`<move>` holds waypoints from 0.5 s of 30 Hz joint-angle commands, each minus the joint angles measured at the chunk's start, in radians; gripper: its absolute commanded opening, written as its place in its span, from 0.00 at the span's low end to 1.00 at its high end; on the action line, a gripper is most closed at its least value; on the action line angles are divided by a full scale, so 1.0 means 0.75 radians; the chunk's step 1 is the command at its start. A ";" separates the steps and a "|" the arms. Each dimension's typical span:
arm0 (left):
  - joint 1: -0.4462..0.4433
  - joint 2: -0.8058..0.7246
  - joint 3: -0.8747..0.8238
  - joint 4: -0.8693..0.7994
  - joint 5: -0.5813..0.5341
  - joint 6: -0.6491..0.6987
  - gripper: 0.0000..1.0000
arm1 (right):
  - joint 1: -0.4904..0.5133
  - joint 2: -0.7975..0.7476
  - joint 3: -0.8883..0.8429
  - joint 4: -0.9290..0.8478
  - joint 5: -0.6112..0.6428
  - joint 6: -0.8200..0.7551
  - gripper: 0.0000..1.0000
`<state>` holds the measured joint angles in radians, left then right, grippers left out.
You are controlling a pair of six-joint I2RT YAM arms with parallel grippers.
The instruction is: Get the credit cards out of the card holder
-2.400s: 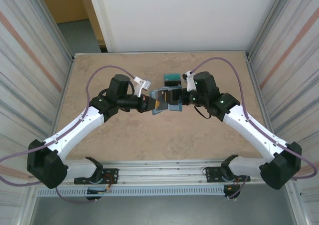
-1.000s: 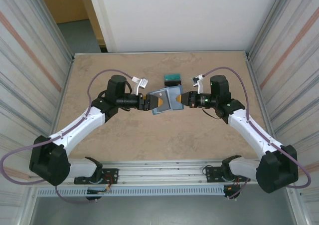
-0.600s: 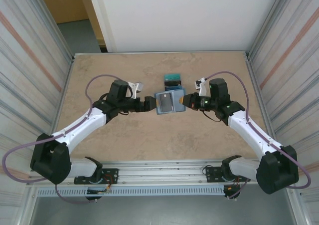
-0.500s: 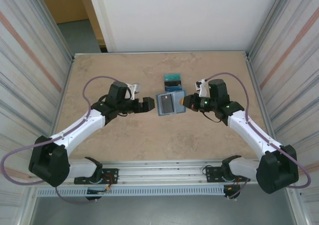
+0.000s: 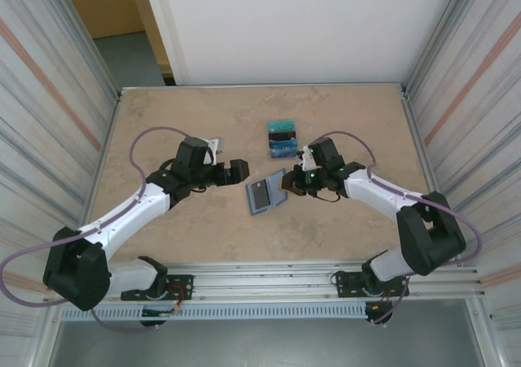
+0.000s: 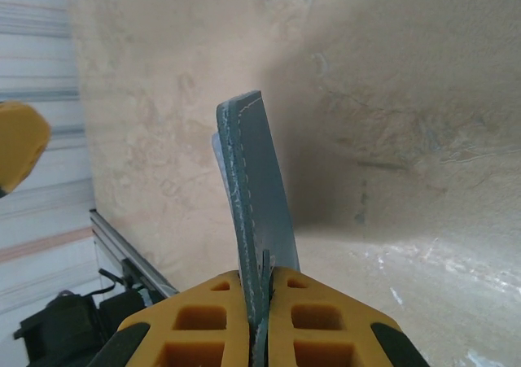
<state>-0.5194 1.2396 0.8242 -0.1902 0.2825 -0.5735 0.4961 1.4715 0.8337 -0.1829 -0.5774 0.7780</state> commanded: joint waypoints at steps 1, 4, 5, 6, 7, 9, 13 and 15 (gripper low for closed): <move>-0.015 -0.024 -0.013 0.001 -0.027 0.014 0.99 | -0.006 0.060 0.060 0.058 -0.043 0.015 0.00; -0.044 -0.016 -0.007 0.000 -0.068 0.053 0.99 | -0.022 0.116 0.062 0.054 -0.053 -0.002 0.00; -0.064 -0.012 -0.002 -0.002 -0.098 0.076 0.99 | -0.032 0.128 0.058 0.051 -0.048 -0.003 0.00; -0.086 -0.009 0.006 -0.008 -0.136 0.100 0.99 | -0.040 0.136 0.053 0.055 -0.049 -0.006 0.00; -0.107 -0.003 0.014 -0.015 -0.172 0.120 0.99 | -0.051 0.144 0.047 0.063 -0.053 -0.005 0.00; -0.144 0.018 0.033 -0.037 -0.238 0.146 0.99 | -0.071 0.160 0.038 0.067 -0.072 -0.013 0.00; -0.183 0.068 0.051 -0.059 -0.337 0.180 0.99 | -0.098 0.185 0.040 0.033 -0.084 -0.047 0.01; -0.210 0.098 0.065 -0.080 -0.404 0.193 0.99 | -0.112 0.192 0.038 0.013 -0.087 -0.067 0.08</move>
<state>-0.6586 1.2892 0.8360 -0.2150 0.0864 -0.4751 0.4232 1.6032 0.8471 -0.1558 -0.6071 0.7689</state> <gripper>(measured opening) 0.986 0.095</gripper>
